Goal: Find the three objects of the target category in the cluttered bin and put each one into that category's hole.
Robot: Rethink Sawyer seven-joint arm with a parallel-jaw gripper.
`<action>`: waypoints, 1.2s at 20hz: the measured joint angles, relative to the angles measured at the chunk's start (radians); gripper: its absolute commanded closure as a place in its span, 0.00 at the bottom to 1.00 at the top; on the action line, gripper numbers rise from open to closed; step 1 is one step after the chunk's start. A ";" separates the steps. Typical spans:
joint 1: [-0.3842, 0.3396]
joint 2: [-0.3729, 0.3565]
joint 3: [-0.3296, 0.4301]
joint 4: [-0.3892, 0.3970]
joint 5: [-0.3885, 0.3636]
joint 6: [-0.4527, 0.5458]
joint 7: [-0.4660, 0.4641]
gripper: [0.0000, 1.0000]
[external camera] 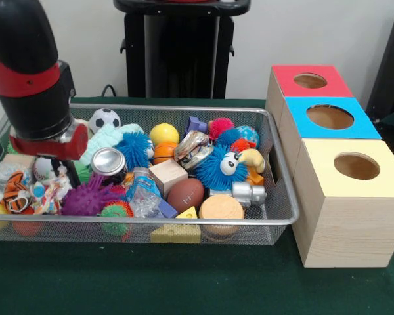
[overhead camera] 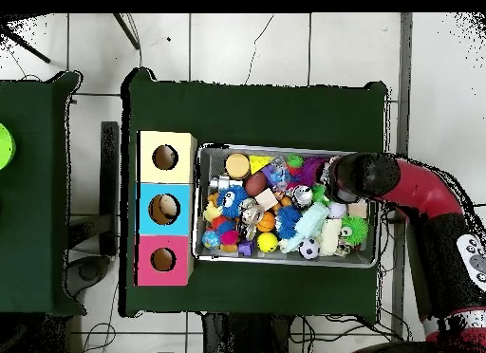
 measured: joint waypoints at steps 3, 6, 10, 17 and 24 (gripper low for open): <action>0.010 -0.022 -0.001 0.013 0.005 -0.006 0.000 1.00; 0.018 -0.033 -0.003 0.016 0.010 -0.020 0.000 1.00; 0.022 -0.035 -0.008 0.019 0.012 -0.040 0.000 1.00; 0.022 -0.043 -0.016 0.034 0.024 -0.052 0.000 1.00; 0.031 -0.120 -0.037 0.100 0.071 -0.052 0.000 1.00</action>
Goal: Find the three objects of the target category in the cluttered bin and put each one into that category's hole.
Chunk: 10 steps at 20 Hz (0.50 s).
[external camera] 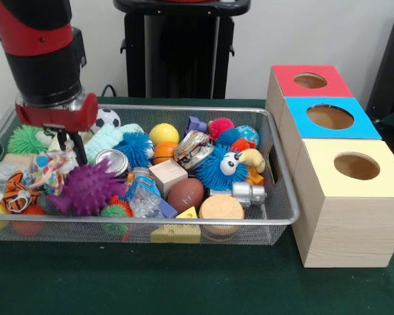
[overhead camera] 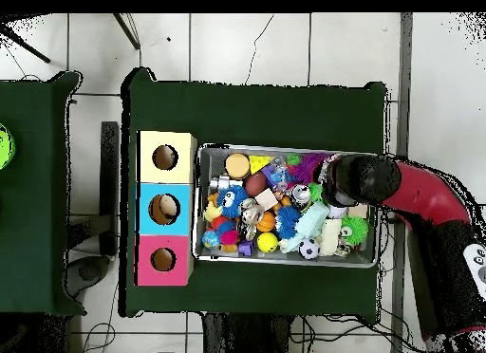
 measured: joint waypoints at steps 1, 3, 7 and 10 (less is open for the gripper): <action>0.001 -0.006 -0.001 0.003 0.003 0.000 0.000 1.00; 0.007 -0.035 -0.008 0.018 0.018 0.000 0.000 1.00; 0.025 -0.094 -0.023 0.036 0.048 0.000 0.000 1.00; 0.032 -0.114 -0.028 0.036 0.060 0.000 0.000 1.00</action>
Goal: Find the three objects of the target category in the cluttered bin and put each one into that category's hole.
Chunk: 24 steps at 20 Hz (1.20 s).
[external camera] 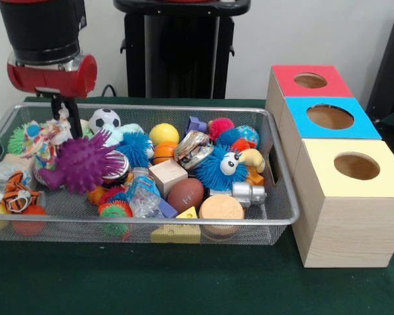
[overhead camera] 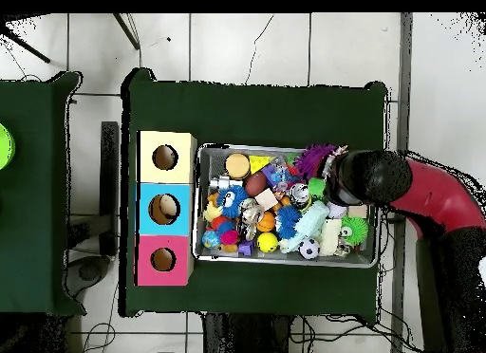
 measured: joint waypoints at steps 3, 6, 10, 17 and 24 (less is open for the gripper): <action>0.007 -0.013 -0.004 0.000 0.007 0.000 0.000 1.00; 0.016 -0.023 -0.011 0.000 0.018 0.000 0.000 1.00; 0.025 -0.023 -0.019 0.000 0.025 0.000 0.000 1.00; 0.031 -0.020 -0.038 0.015 0.028 -0.046 0.000 1.00; 0.026 -0.024 -0.052 0.083 0.035 -0.120 0.000 1.00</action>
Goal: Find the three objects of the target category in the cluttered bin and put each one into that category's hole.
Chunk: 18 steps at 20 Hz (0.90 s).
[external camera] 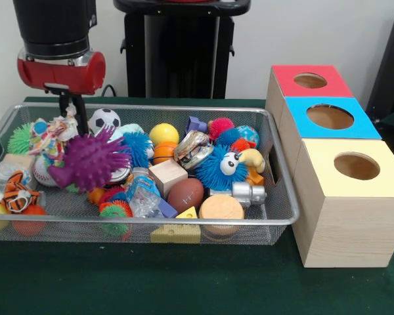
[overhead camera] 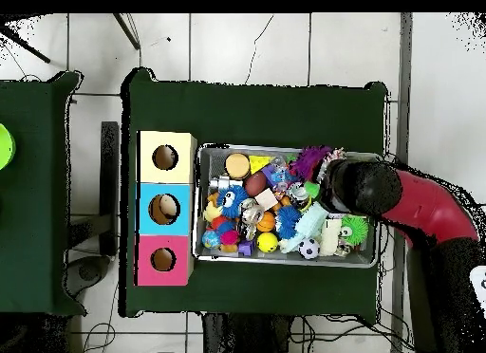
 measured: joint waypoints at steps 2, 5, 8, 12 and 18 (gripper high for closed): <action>-0.001 0.000 -0.004 0.025 0.002 -0.006 0.000 1.00; -0.001 0.000 -0.006 0.049 0.003 -0.006 0.000 1.00; -0.002 -0.001 -0.006 0.062 0.006 -0.006 0.000 1.00; -0.001 -0.004 -0.007 0.093 0.018 -0.006 0.000 1.00; 0.004 -0.006 -0.015 0.103 0.028 -0.006 0.000 1.00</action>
